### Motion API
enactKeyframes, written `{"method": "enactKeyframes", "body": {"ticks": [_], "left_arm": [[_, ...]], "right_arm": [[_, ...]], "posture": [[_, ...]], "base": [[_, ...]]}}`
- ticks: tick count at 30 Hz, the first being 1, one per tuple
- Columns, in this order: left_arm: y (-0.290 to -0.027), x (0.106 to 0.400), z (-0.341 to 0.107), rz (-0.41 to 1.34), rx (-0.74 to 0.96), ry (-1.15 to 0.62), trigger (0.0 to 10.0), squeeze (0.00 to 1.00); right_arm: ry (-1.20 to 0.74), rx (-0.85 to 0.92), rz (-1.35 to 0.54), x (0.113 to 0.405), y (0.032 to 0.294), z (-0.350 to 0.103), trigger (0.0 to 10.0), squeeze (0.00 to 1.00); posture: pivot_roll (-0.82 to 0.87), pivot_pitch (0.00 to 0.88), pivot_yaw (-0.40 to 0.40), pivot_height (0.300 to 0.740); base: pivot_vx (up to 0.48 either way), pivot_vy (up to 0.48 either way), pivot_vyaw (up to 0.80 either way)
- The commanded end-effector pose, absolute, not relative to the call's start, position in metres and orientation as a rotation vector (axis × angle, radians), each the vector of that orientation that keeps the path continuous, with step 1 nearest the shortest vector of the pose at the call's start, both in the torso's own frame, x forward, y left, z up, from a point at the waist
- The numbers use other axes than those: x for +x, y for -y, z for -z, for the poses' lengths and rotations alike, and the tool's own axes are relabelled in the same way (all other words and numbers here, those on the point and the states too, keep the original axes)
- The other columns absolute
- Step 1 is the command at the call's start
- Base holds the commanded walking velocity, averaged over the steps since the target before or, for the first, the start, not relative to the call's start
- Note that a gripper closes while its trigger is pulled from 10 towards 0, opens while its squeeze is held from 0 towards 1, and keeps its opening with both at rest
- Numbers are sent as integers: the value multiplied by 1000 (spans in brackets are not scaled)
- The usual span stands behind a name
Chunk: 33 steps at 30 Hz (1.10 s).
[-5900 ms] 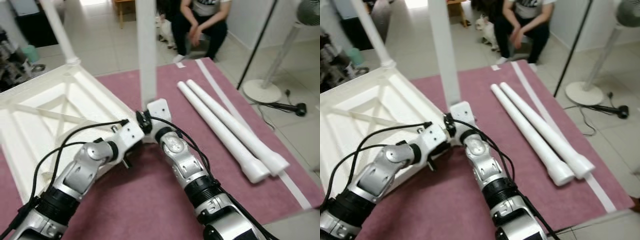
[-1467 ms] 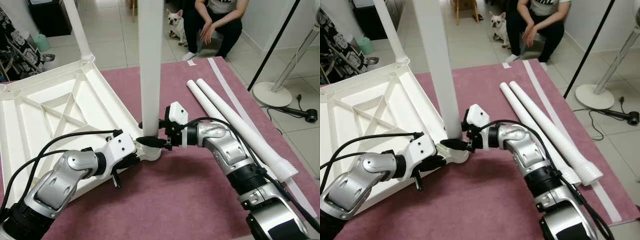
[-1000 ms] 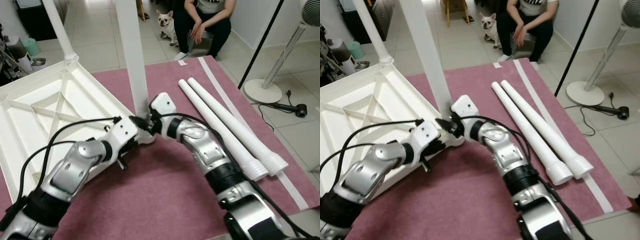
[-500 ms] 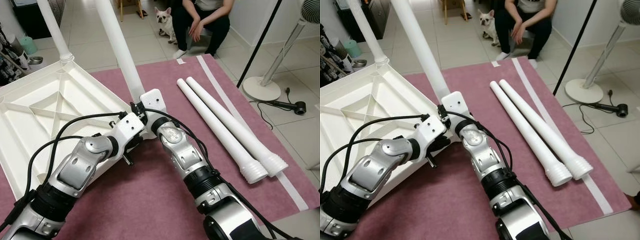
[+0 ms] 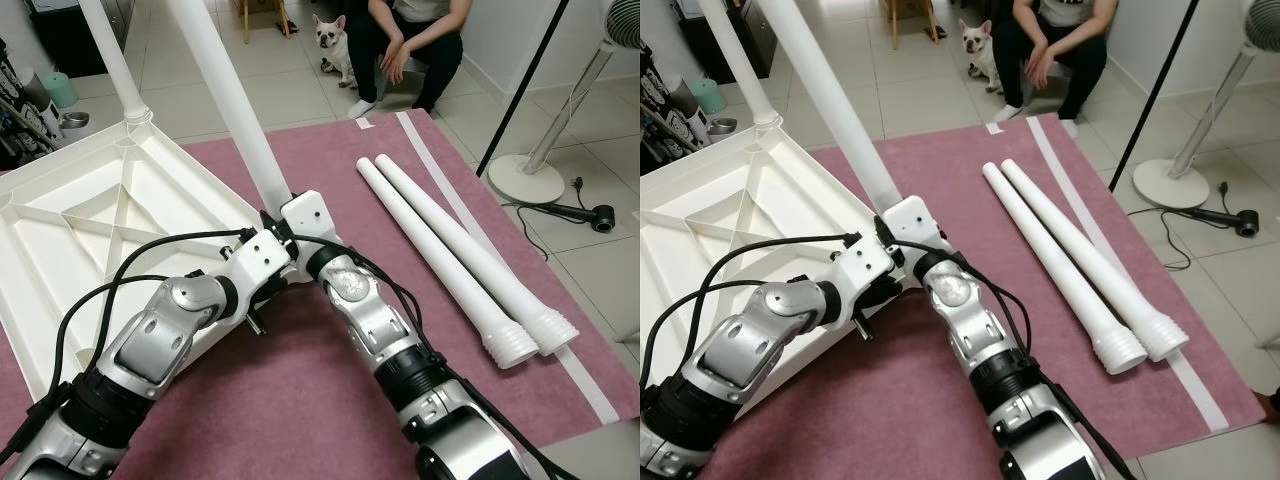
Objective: Building children table
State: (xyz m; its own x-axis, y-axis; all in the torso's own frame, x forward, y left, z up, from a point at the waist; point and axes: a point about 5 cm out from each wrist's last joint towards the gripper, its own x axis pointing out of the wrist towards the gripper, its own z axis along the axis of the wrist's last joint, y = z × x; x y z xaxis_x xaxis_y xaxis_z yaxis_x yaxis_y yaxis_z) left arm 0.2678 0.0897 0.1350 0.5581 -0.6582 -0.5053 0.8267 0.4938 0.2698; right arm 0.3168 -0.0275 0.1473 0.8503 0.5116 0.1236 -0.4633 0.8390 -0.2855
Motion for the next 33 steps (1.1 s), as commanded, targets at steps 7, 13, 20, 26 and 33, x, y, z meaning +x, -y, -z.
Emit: {"method": "enactKeyframes", "body": {"ticks": [7, 13, 20, 26, 33], "left_arm": [[-84, 246, -126, 1095, 567, -309, 10000, 1000], [-86, 252, -151, 1076, 399, -213, 10000, 0], [-89, 254, -169, 1076, 277, -145, 10000, 0], [-92, 274, -188, 954, 155, -111, 10000, 0], [-101, 296, -192, 760, 367, -57, 10000, 0]], "right_arm": [[198, -264, -510, 305, 54, -126, 10000, 0], [216, -251, -505, 303, 59, -121, 10000, 0], [231, -235, -514, 300, 60, -120, 10000, 0], [232, -220, -505, 299, 62, -116, 10000, 0], [241, -222, -500, 302, 64, -118, 10000, 0]], "posture": [[27, 0, 78, 740], [33, 0, 80, 740], [38, 0, 82, 740], [41, 0, 90, 740], [40, 0, 95, 740]], "base": [[0, 0, 0], [0, 0, 0], [0, 0, 0], [0, 0, 0], [0, 0, 0]]}}
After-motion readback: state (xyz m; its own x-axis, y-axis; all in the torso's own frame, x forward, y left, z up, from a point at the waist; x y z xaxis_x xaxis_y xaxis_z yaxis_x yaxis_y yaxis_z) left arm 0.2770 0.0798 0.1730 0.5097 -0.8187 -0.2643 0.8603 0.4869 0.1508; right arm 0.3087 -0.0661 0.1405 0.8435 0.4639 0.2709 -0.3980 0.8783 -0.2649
